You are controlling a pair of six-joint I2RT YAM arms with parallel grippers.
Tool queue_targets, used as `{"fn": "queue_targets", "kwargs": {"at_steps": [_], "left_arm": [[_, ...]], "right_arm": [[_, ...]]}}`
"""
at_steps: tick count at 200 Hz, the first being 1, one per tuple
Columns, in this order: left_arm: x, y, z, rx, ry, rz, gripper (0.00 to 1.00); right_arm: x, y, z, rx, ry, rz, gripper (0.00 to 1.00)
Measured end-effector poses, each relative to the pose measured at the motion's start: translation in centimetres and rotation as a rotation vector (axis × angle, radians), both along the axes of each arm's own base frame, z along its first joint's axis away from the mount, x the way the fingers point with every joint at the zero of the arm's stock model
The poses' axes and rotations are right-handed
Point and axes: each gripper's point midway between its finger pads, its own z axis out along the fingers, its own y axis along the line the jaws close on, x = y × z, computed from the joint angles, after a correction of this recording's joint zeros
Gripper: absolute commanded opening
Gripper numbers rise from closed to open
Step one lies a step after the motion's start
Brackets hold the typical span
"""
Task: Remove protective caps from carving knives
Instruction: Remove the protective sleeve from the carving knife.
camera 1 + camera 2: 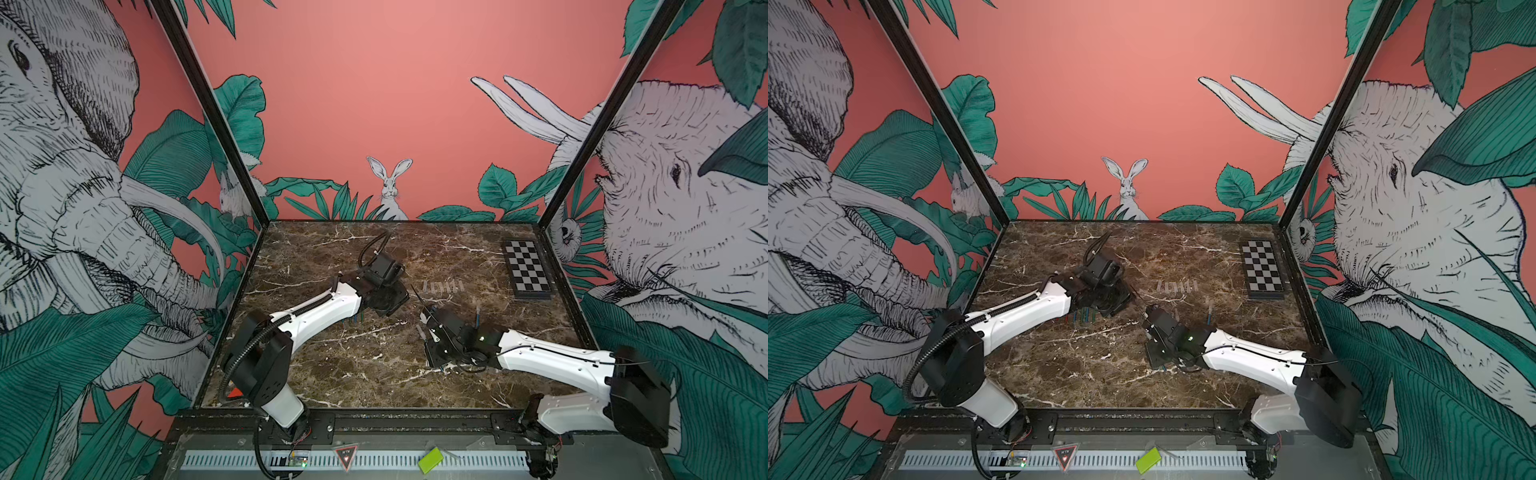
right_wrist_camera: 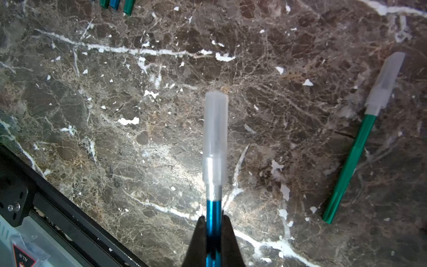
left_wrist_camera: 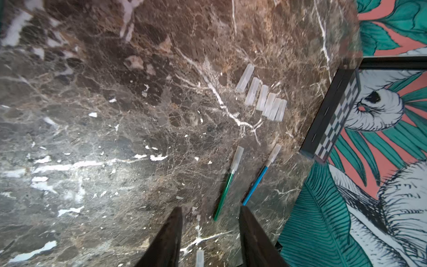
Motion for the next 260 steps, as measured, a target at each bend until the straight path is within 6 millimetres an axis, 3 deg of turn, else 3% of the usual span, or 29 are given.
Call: {"fn": "queue_targets", "kwargs": {"at_steps": [72,137,204,252,260], "left_arm": [[-2.9,-2.1,-1.6,-0.049,0.060,-0.032,0.48],[-3.8,-3.4,-1.3,-0.087,0.075,-0.040,0.46],[-4.8,-4.9,-2.3,-0.095,0.099,-0.059,0.27],[-4.6,-5.3,-2.3,-0.105,0.090,-0.067,0.01],[-4.7,-5.2,-2.3,-0.102,0.091,-0.068,0.00]], "right_arm": [[0.9,-0.3,1.3,0.015,-0.062,-0.026,0.00],[1.1,0.2,1.4,0.029,-0.070,-0.020,0.00],[1.4,0.4,1.6,0.043,-0.078,-0.032,0.00],[1.2,0.2,1.4,0.039,-0.064,-0.042,0.00],[1.2,0.2,1.3,0.036,-0.063,-0.041,0.00]]}}
